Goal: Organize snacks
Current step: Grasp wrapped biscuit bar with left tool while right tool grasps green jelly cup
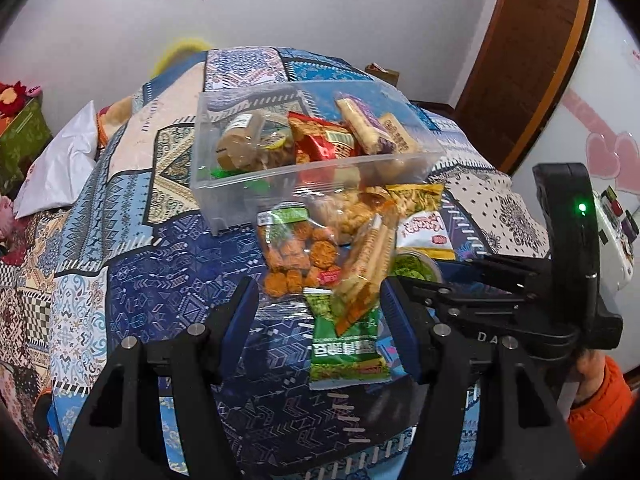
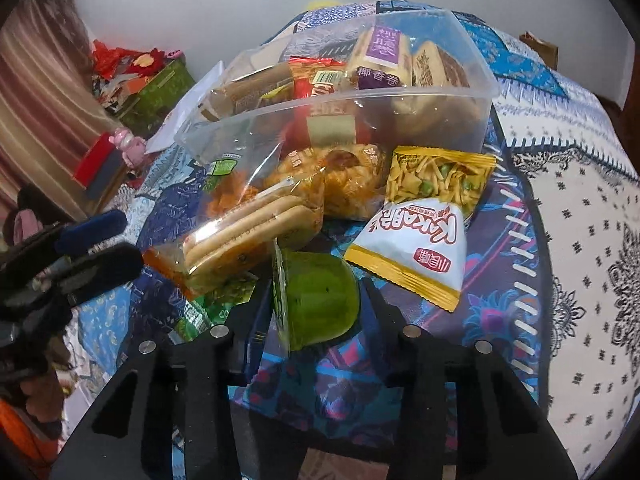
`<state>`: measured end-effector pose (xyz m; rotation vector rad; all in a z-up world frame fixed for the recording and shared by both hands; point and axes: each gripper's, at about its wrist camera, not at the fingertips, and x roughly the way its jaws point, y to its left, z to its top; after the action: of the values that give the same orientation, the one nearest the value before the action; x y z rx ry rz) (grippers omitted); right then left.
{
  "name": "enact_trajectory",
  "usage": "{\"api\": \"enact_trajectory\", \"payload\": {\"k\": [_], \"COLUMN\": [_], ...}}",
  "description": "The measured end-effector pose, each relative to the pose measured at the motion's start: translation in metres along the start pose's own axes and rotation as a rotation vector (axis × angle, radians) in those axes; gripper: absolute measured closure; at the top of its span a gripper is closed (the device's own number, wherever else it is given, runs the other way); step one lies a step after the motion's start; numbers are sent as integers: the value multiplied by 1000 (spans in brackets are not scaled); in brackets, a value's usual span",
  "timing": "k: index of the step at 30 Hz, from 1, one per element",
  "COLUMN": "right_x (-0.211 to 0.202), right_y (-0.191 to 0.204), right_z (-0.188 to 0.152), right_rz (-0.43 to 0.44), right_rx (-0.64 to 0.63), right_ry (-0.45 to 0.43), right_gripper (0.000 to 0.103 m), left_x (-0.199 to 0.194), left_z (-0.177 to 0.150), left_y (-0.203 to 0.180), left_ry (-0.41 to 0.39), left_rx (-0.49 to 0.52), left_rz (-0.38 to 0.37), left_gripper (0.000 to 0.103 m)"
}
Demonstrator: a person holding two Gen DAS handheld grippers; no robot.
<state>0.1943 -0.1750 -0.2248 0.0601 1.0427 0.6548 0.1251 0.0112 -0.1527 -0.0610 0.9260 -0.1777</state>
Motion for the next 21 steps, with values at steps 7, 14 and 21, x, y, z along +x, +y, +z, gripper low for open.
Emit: {"api": "enact_trajectory", "payload": {"k": [7, 14, 21], "right_x": [-10, -47, -81], "right_y": [-5, -25, -56], "right_z": [-7, -15, -17], "right_rz": [21, -83, -121], "right_rx": [14, 12, 84], "right_ry": [-23, -97, -152], "right_gripper": [65, 65, 65], "left_x": [9, 32, 61], "left_z": [4, 8, 6], "left_y": [-14, -34, -52], "left_ry": [17, 54, 113], "left_rx": [23, 72, 110], "left_rz": [-20, -39, -56], "left_gripper": [40, 41, 41]}}
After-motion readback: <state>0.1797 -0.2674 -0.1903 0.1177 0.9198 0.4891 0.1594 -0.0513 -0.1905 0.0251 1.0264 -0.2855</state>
